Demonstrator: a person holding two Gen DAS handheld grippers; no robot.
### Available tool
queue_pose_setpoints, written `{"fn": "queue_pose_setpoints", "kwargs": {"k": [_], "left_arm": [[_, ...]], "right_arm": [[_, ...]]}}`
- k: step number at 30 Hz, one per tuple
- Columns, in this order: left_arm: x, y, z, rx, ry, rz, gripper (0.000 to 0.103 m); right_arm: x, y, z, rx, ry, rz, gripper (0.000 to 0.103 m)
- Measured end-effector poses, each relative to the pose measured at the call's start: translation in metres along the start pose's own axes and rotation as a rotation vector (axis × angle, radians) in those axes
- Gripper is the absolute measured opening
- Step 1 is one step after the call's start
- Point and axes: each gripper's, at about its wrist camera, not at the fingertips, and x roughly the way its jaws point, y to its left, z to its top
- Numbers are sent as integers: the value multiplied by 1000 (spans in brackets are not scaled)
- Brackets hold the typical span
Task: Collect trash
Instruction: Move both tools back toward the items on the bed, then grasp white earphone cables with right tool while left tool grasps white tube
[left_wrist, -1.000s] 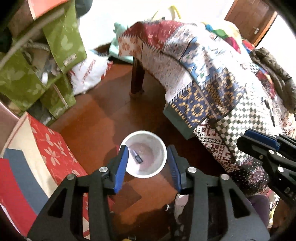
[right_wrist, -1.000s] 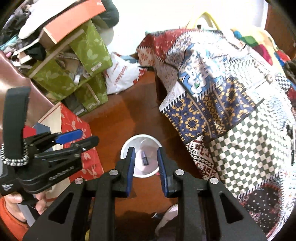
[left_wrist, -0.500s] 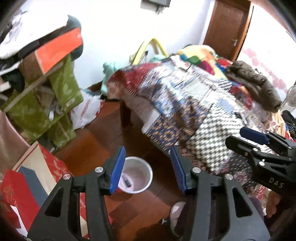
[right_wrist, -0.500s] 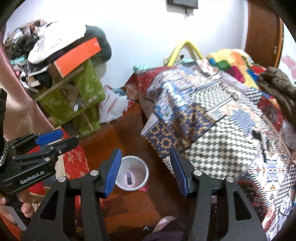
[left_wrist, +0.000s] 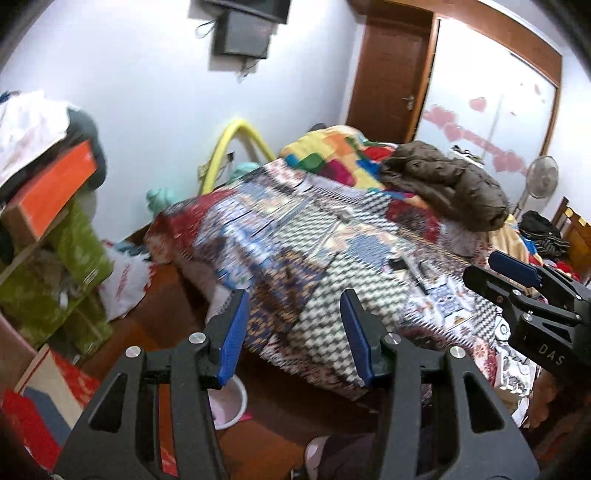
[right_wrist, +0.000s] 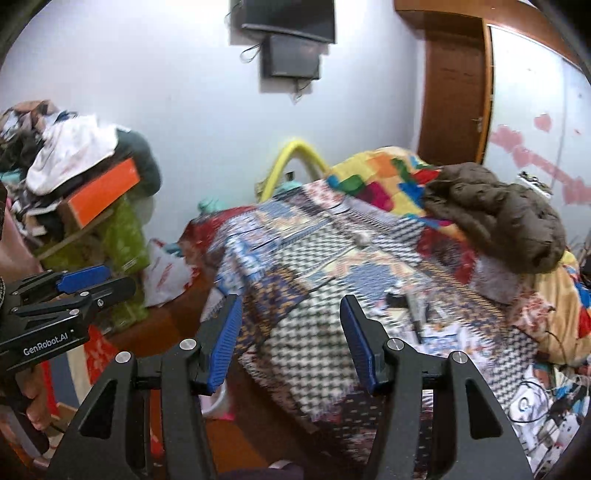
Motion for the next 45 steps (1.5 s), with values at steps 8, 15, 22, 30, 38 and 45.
{"fn": "queue_pose_setpoints", "kwargs": {"k": [8, 15, 22, 30, 38, 45], "left_arm": [[37, -66, 25, 58, 9, -75, 50], [91, -118, 36, 114, 61, -113, 50], [154, -148, 41, 142, 144, -144, 50], [238, -169, 35, 176, 250, -147, 50], [313, -177, 23, 211, 340, -142, 50], [373, -176, 10, 196, 429, -153, 50]], "right_arm": [[-9, -63, -3, 59, -14, -84, 52], [5, -121, -9, 119, 19, -148, 52], [38, -178, -24, 181, 92, -201, 52], [94, -229, -47, 242, 213, -222, 52], [157, -266, -59, 290, 284, -198, 52], [208, -293, -65, 386, 339, -152, 52]]}}
